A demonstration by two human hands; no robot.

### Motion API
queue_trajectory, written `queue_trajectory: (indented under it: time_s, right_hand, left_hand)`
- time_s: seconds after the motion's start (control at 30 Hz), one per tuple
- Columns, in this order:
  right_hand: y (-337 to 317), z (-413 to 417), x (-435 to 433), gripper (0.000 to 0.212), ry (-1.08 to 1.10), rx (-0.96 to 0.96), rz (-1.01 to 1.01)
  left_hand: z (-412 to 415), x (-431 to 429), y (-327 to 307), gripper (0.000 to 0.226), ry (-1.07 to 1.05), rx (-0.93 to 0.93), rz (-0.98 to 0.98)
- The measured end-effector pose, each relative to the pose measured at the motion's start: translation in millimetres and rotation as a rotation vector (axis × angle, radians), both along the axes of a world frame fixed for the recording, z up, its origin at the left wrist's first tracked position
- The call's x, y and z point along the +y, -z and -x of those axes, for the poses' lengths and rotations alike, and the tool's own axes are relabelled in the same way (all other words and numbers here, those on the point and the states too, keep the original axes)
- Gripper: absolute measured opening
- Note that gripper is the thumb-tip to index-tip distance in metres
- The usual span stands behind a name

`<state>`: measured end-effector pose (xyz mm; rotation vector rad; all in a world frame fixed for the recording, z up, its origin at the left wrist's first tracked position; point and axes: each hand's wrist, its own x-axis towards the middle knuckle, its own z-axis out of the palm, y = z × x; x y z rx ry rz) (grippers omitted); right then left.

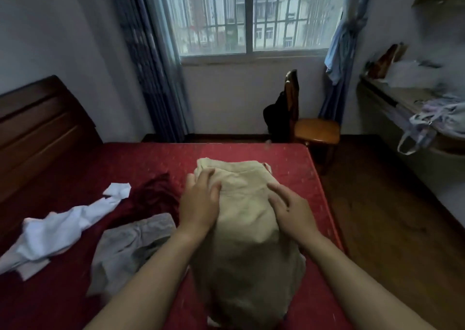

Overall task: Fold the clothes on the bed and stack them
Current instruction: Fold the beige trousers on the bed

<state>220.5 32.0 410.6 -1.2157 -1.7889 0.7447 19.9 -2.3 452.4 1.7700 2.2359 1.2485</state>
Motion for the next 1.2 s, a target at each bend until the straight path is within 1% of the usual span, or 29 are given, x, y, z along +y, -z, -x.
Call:
queue_trajectory:
  time_s: [0.03, 0.07, 0.1, 0.13, 0.17, 0.2, 0.23, 0.27, 0.33, 0.4, 0.47, 0.5, 0.53, 0.6, 0.67, 0.73, 0.77, 0.87, 0.93, 1.0, 1.1, 1.2]
  right_hand:
    - [-2, 1, -2, 0.029, 0.034, 0.032, -0.018]
    - [-6, 0, -2, 0.026, 0.061, 0.075, -0.033]
    - [-10, -2, -3, 0.025, 0.085, 0.121, -0.033]
    - [-9, -4, -4, 0.025, 0.106, 0.161, -0.018]
    - [-6, -5, -7, 0.025, 0.124, 0.184, 0.010]
    - [-1, -5, -13, 0.025, 0.138, 0.186, 0.045]
    - [5, -4, -17, 0.026, 0.150, 0.174, 0.081]
    - [9, -3, -21, 0.027, 0.162, 0.152, 0.111]
    - [16, -3, -29, 0.033, 0.166, 0.116, 0.168]
    - [25, -6, -39, 0.051, 0.175, 0.145, 0.282]
    - [46, -7, -60, 0.069, 0.199, 0.154, 0.459]
    - [59, -4, -74, 0.073, 0.206, 0.129, 0.533]
    - [72, 1, -88, 0.072, 0.211, 0.105, 0.569]
    - [85, 14, -106, 0.059, 0.226, 0.105, 0.523]
    - [78, 27, -113, 0.045, 0.229, 0.091, 0.439]
    - [60, 38, -118, 0.038, 0.230, 0.051, 0.346]
    - [48, 42, -120, 0.037, 0.231, 0.043, 0.286]
    - [-2, 53, -134, 0.036, 0.235, 0.028, 0.072]
    - [-44, 56, -141, 0.037, 0.240, 0.017, -0.036]
    - [-88, 56, -148, 0.036, 0.237, 0.026, -0.107]
    - [-148, 52, -156, 0.032, 0.258, 0.044, -0.226]
    - [-187, 45, -157, 0.029, 0.303, 0.066, -0.296]
  left_hand:
    - [6, -5, 4, 0.043, 0.004, -0.023, -0.024]
    - [12, -11, 8, 0.051, 0.031, -0.100, -0.063]
    - [16, -19, 12, 0.060, 0.086, -0.230, -0.088]
    - [17, -30, 24, 0.068, 0.153, -0.368, -0.070]
    - [15, -42, 40, 0.075, 0.214, -0.471, -0.002]
    - [12, -55, 58, 0.077, 0.266, -0.514, 0.092]
    - [9, -65, 76, 0.073, 0.301, -0.509, 0.167]
    - [8, -72, 90, 0.067, 0.320, -0.493, 0.200]
    - [7, -78, 99, 0.062, 0.330, -0.481, 0.179]
    - [14, -78, 98, 0.058, 0.284, -0.502, 0.130]
    - [24, -81, 97, 0.050, 0.212, -0.513, 0.097]
    - [30, -85, 98, 0.046, 0.190, -0.484, 0.113]
    - [36, -90, 98, 0.042, 0.183, -0.434, 0.141]
    - [50, -100, 98, 0.033, 0.204, -0.342, 0.173]
    - [63, -108, 91, 0.021, 0.241, -0.302, 0.149]
    - [72, -117, 77, 0.013, 0.277, -0.286, 0.094]
    - [75, -120, 69, 0.013, 0.289, -0.278, 0.050]
    - [83, -132, 28, 0.013, 0.337, -0.238, -0.095]
    - [85, -136, -9, 0.012, 0.393, -0.202, -0.176]
    - [83, -139, -51, 0.012, 0.441, -0.188, -0.277]
    - [80, -145, -113, 0.011, 0.442, -0.194, -0.429]
    - [80, -140, -158, 0.009, 0.415, -0.167, -0.472]
